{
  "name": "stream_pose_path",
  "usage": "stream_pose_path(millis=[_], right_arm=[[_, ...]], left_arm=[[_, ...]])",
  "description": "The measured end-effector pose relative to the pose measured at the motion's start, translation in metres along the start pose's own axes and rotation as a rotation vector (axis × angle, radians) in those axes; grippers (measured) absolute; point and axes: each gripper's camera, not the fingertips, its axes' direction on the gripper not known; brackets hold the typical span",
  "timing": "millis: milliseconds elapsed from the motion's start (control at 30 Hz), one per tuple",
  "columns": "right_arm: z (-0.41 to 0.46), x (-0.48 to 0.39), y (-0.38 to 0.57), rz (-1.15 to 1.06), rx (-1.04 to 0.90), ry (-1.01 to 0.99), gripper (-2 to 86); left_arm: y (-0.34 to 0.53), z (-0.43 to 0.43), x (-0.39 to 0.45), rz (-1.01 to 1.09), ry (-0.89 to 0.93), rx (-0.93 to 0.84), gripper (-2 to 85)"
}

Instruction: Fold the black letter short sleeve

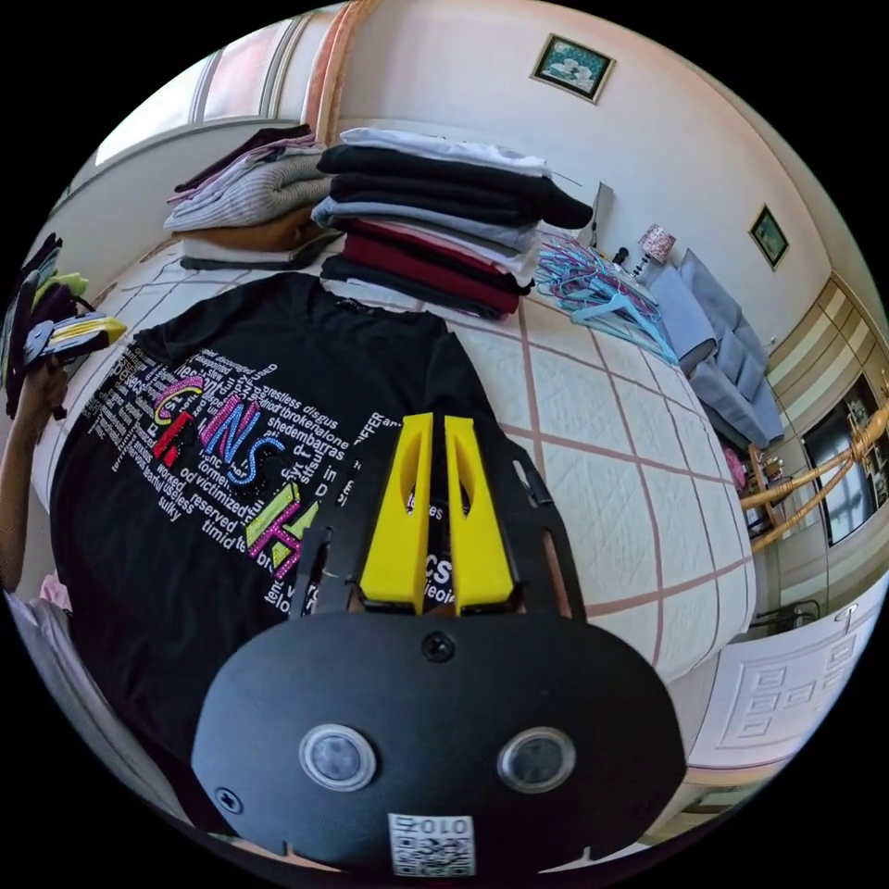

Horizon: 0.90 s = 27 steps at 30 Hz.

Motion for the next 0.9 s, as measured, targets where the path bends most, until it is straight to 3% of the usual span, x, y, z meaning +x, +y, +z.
stream_pose_path(millis=[167, 333, 467, 533, 667, 767, 900], right_arm=[[0.006, 0.037, 0.018, 0.079, -0.040, 0.116, 9.6], [0.008, 0.112, 0.067, 0.301, -0.067, -0.054, 9.6], [0.006, 0.123, 0.072, 0.318, 0.013, -0.177, 9.6], [0.021, 0.120, 0.068, 0.272, -0.051, -0.234, 7.3], [0.013, 0.106, 0.077, 0.222, -0.052, -0.162, 4.1], [-0.001, 0.086, 0.089, 0.137, 0.001, -0.065, 3.8], [0.020, 0.072, 0.097, 0.061, -0.110, 0.075, 4.6]], left_arm=[[-0.011, 0.034, -0.019, -0.002, -0.043, -0.065, 0.3], [0.009, 0.058, -0.036, -0.090, 0.055, -0.067, 1.4], [-0.017, 0.076, -0.008, -0.053, 0.219, 0.042, 4.6], [-0.046, 0.088, 0.019, 0.008, 0.288, 0.074, 6.2], [-0.117, 0.138, 0.085, 0.131, 0.337, 0.064, 8.2], [-0.161, 0.195, 0.112, 0.110, 0.401, 0.001, 8.6], [-0.192, 0.281, 0.122, 0.009, 0.545, -0.167, 8.0]])
